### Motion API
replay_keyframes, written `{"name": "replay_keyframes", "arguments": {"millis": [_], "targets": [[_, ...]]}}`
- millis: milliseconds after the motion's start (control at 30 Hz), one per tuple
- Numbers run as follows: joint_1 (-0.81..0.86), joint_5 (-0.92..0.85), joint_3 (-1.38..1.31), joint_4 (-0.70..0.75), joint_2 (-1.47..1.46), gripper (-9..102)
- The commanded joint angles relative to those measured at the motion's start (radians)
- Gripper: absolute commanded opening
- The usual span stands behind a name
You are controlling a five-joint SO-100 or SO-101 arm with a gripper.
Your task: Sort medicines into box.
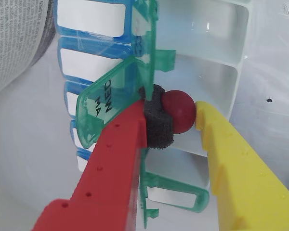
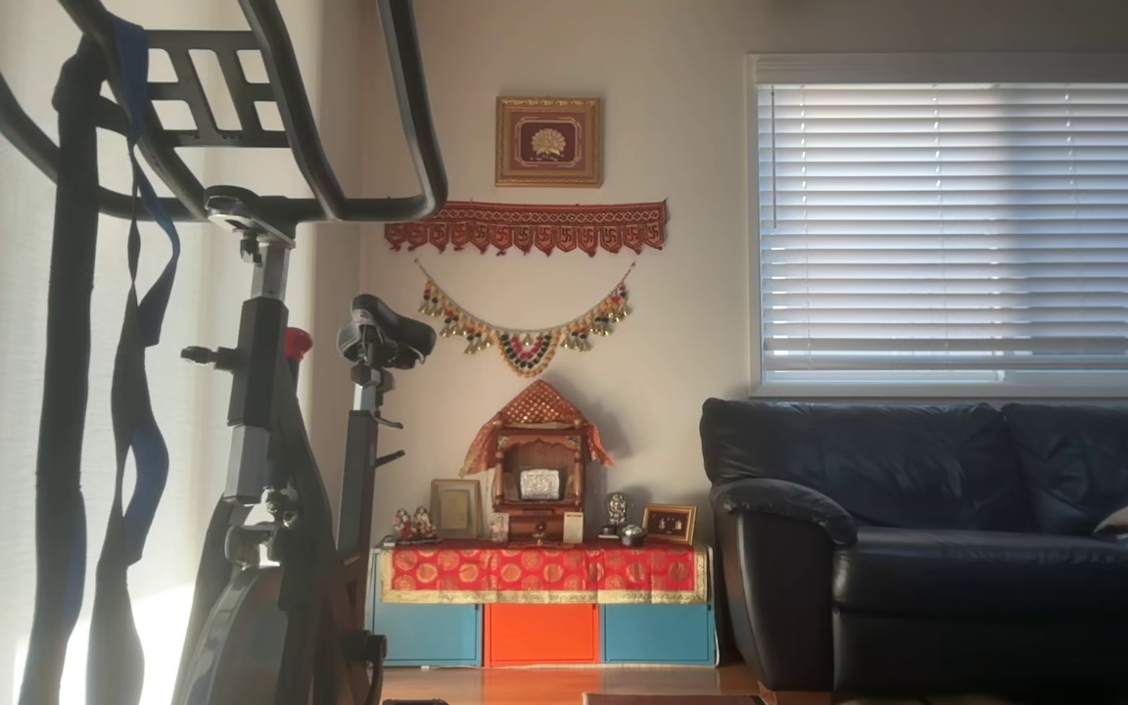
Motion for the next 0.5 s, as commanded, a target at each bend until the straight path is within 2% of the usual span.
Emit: {"name": "replay_keyframes", "arguments": {"millis": [0,467], "targets": [[0.003,-0.003,-0.100,-0.029,0.005,1],[0.014,-0.002,-0.114,0.003,-0.017,1]]}}
